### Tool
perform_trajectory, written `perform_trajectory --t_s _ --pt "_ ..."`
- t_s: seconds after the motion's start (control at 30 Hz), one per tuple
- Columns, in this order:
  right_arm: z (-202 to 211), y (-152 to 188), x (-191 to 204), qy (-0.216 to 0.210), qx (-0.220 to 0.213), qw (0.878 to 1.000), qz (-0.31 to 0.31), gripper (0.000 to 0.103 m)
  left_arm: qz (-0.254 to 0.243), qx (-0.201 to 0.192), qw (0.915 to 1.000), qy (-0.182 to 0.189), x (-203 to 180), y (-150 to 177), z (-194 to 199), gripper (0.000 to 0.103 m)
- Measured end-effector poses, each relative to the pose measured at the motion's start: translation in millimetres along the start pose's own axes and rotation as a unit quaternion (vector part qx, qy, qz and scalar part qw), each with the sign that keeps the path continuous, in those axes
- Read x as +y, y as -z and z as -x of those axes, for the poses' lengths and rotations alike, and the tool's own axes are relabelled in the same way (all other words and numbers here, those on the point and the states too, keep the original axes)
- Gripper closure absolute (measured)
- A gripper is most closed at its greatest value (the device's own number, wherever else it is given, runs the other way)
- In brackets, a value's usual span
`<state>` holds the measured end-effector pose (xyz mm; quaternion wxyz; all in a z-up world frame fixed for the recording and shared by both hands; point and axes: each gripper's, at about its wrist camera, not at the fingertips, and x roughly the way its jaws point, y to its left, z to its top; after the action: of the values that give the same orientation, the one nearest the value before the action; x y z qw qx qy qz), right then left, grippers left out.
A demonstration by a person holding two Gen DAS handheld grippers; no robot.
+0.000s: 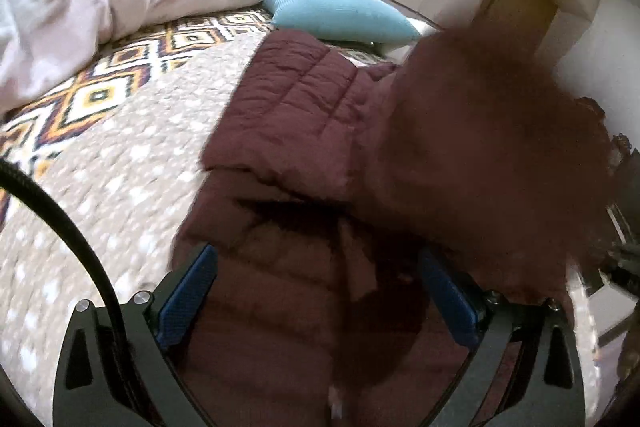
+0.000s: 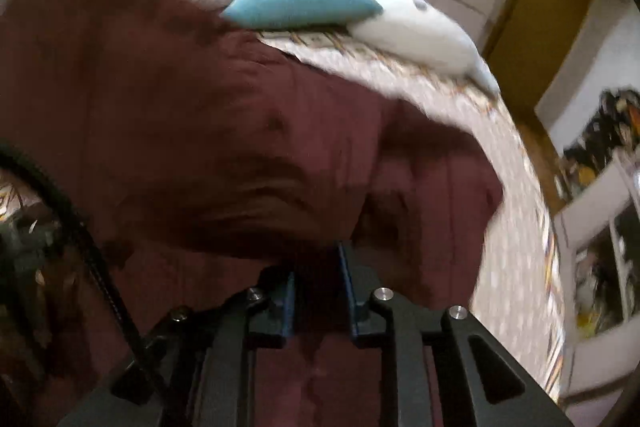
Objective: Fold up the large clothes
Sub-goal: 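Grasp the hood with the right tool and fold it down over the body, then grasp the folded hood edge with the right tool and smooth it flat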
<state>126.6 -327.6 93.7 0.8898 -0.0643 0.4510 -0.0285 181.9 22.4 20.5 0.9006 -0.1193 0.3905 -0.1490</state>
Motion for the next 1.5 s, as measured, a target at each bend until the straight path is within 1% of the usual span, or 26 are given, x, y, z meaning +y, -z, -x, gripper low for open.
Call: perform_trajectory --t_s 0.03,0.1,0.2,0.3,0.33,0.4,0.47,0.57,0.67,0.73,0.77,0.87,0.9,0.93,1.0,1.03,1.07,1.1,1.17,1.2,1.27,1.3,1.33,1.4,1.47,1.5 --pt "7 8 -3 -0.009 0.006 1.0 -0.008 0.079 -0.004 -0.004 1.0 -0.006 1 2 8 0.003" --pt "29 25 -13 -0.015 0.007 1.0 -0.023 0.064 -0.018 -0.009 0.9995 -0.025 1 11 37 0.003" --pt "58 33 -19 -0.02 -0.014 0.999 -0.036 0.063 -0.02 -0.013 0.999 -0.038 4 21 72 0.003" --pt "83 31 -9 -0.046 -0.038 0.997 -0.046 0.062 -0.015 -0.024 0.9989 -0.038 7 34 112 0.003" --pt "85 26 -2 -0.057 -0.041 0.997 -0.045 0.06 -0.013 -0.029 0.9987 -0.041 8 37 123 0.003" --pt "84 20 15 -0.085 -0.042 0.994 -0.052 0.049 -0.014 -0.041 0.9977 -0.052 9 45 144 0.003" --pt "79 13 29 -0.098 -0.053 0.991 -0.07 0.049 -0.027 -0.044 0.9963 -0.069 7 51 155 0.003" --pt "67 -10 58 -0.114 -0.071 0.988 -0.077 0.05 -0.048 -0.042 0.994 -0.089 5 60 163 0.003" --pt "51 -38 83 -0.153 -0.078 0.981 -0.089 0.062 -0.052 -0.041 0.9938 -0.089 5 67 163 0.003" --pt "29 -57 92 -0.197 -0.066 0.971 -0.122 0.062 -0.048 -0.039 0.994 -0.09 7 70 162 0.003" --pt "20 -61 94 -0.208 -0.055 0.967 -0.136 0.062 -0.045 -0.037 0.9941 -0.091 10 72 161 0.003" --pt "-33 -61 93 -0.224 0.017 0.957 -0.184 0.063 -0.046 -0.028 0.9939 -0.096 16 77 156 0.003" --pt "-51 -53 89 -0.21 0.048 0.956 -0.198 0.064 -0.047 -0.028 0.9935 -0.1 17 79 156 0.003" --pt "-65 -44 84 -0.178 0.071 0.96 -0.204 0.064 -0.049 -0.03 0.993 -0.103 18 80 155 0.003" --pt "-85 -24 71 -0.129 0.094 0.965 -0.208 0.067 -0.057 -0.035 0.9911 -0.115 20 82 156 0.003" --pt "-91 -15 61 -0.134 0.092 0.962 -0.221 0.067 -0.059 -0.038 0.9903 -0.12 20 83 156 0.003" --pt "-92 -8 51 -0.158 0.08 0.953 -0.244 0.067 -0.062 -0.04 0.9896 -0.123 21 84 157 0.003" --pt "-88 -5 47 -0.162 0.074 0.951 -0.254 0.068 -0.062 -0.041 0.9894 -0.125 21 84 158 0.003" --pt "-75 -6 47 -0.148 0.062 0.955 -0.251 0.067 -0.062 -0.043 0.9894 -0.125 22 84 161 0.003" --pt "-67 -7 48 -0.142 0.053 0.957 -0.248 0.065 -0.061 -0.045 0.9894 -0.124 22 84 162 0.003" --pt "-41 -10 50 -0.135 0.014 0.959 -0.248 0.062 -0.061 -0.05 0.9887 -0.128 22 84 165 0.003" --pt "-24 -12 52 -0.136 -0.015 0.958 -0.252 0.062 -0.062 -0.052 0.9884 -0.129 21 84 166 0.003" --pt "-14 -15 53 -0.143 -0.031 0.956 -0.254 0.062 -0.063 -0.055 0.9881 -0.129 21 84 168 0.003" --pt "-3 -24 57 -0.174 -0.052 0.948 -0.261 0.062 -0.064 -0.055 0.988 -0.129 20 85 169 0.003" --pt "-5 -28 62 -0.219 -0.051 0.936 -0.271 0.062 -0.065 -0.053 0.9881 -0.129 19 85 169 0.003" --pt "-13 -28 65 -0.255 -0.04 0.925 -0.278 0.062 -0.067 -0.052 0.9882 -0.128 19 86 168 0.003"
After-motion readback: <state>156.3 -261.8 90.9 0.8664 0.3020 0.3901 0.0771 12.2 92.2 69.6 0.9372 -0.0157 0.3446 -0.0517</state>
